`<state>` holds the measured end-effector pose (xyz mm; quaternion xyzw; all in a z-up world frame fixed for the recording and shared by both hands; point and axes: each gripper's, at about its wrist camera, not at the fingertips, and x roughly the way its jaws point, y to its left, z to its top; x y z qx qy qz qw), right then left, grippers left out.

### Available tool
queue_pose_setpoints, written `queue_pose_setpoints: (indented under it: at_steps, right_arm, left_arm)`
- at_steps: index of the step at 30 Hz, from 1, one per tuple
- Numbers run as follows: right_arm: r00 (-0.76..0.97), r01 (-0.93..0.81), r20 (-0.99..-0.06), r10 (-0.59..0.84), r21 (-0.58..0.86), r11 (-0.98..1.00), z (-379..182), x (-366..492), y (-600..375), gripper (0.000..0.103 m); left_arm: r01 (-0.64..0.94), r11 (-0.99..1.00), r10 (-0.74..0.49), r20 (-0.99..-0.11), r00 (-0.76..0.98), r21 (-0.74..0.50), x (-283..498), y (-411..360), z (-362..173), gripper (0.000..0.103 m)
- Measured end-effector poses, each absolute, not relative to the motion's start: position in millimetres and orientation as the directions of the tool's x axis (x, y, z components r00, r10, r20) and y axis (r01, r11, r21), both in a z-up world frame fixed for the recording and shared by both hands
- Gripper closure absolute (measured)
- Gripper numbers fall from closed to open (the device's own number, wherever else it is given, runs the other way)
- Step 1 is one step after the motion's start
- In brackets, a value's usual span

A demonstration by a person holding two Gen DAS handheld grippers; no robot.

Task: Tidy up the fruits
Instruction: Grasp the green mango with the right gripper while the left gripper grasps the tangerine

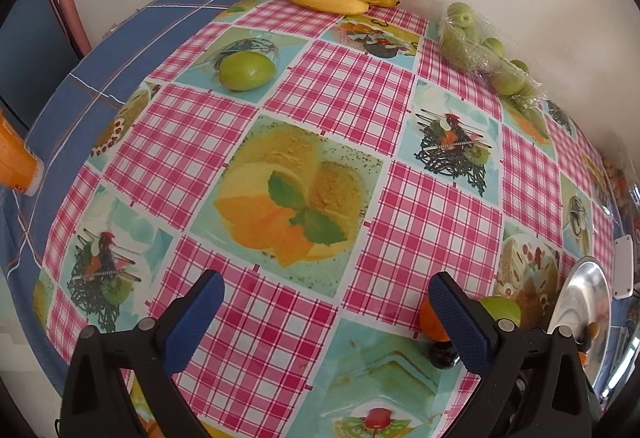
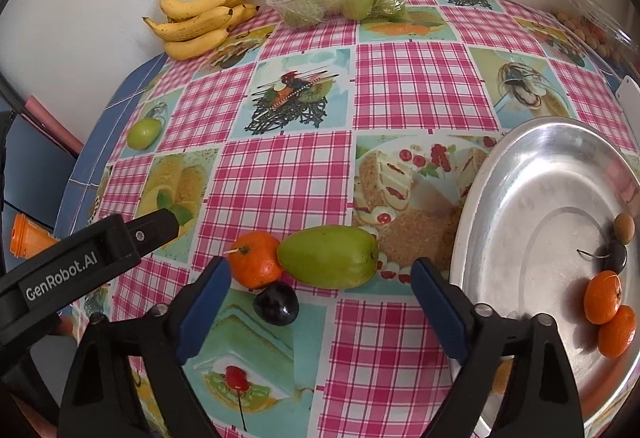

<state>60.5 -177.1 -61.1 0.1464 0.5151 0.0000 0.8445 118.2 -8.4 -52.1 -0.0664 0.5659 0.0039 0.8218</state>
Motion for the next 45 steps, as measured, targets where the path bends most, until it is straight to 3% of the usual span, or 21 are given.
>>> queue_pose_setpoints:
  at_steps: [11,15,26,40,43,45]
  right_arm:
    - [0.452,0.174,-0.882,0.131,0.231,0.957,-71.4,67.7,-181.3,0.030]
    - [0.457,0.174,-0.877,0.146,0.250,0.953,-72.4,68.9,-183.3,0.041]
    - [0.470,0.167,-0.868,0.159,0.265,0.950,-70.9,67.6,-182.7,0.045]
    - [0.459,0.144,-0.876,0.149,0.239,0.960,-69.9,65.1,-180.3,0.045]
    - [0.457,0.137,-0.878,0.145,0.230,0.964,-69.6,65.7,-179.0,0.045]
    - [0.457,0.131,-0.879,0.139,0.221,0.967,-69.5,66.0,-177.5,0.045]
  left_arm:
    - [-0.074,0.991,-0.082,-0.938,0.337,-0.113,122.1,-17.9,-58.3,0.000]
    - [-0.067,0.989,-0.104,-0.938,0.331,-0.133,122.3,-20.0,-58.2,0.000]
    - [-0.035,0.967,-0.235,-0.933,0.271,-0.253,121.0,-34.2,-67.6,0.003]
    - [-0.059,0.893,-0.427,-0.882,0.198,-0.445,119.1,-40.7,-78.9,0.059]
    - [-0.077,0.876,-0.456,-0.870,0.190,-0.476,120.9,-39.6,-82.2,0.069]
    - [-0.092,0.868,-0.466,-0.864,0.190,-0.488,120.4,-37.6,-83.5,0.069]
